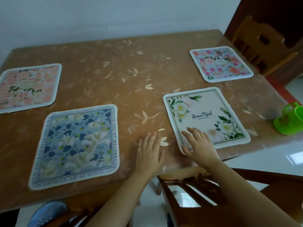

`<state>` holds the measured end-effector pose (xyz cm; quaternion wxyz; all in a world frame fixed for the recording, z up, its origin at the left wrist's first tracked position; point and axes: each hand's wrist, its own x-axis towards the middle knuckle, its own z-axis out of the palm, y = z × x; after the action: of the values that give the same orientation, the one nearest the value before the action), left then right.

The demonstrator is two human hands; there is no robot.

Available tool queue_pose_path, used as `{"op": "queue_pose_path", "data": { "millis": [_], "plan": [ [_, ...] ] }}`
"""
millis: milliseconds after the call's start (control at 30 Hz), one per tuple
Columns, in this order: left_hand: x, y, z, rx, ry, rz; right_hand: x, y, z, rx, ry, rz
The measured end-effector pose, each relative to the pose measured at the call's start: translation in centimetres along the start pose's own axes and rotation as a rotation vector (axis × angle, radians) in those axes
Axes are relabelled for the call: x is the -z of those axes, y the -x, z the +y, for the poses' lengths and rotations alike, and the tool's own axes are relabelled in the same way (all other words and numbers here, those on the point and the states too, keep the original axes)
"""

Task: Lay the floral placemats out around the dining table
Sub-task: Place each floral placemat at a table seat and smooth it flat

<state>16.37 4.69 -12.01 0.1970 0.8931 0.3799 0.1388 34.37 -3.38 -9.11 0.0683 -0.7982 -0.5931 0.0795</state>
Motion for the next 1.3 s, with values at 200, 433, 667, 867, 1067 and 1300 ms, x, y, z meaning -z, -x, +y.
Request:
{"op": "queue_pose_path", "data": {
  "millis": [200,433,667,867,1067,1300],
  "plan": [
    [-4.1,-3.2,5.6,-0.034,-0.014,-0.053,0.9,1.0,7.9,-0.02,0.014,-0.016],
    [-8.1,-4.4,8.1,-0.093,-0.048,-0.174,-0.1,1.6,13.4,0.085,-0.016,-0.054],
    [-9.6,-4.3,8.5,-0.076,-0.071,-0.181,-2.0,1.1,14.7,0.125,-0.098,-0.099],
    [-9.7,-4.5,8.9,-0.081,-0.024,-0.1,-2.1,0.7,15.4,0.217,-0.175,0.011],
    [-9.5,-4.5,9.7,-0.121,0.197,-0.006,-2.2,0.6,16.0,0.248,-0.218,0.071],
    [-8.8,-4.7,10.2,-0.078,0.157,-0.056,-1.6,1.5,18.2,0.287,-0.221,0.114]
  ]
}}
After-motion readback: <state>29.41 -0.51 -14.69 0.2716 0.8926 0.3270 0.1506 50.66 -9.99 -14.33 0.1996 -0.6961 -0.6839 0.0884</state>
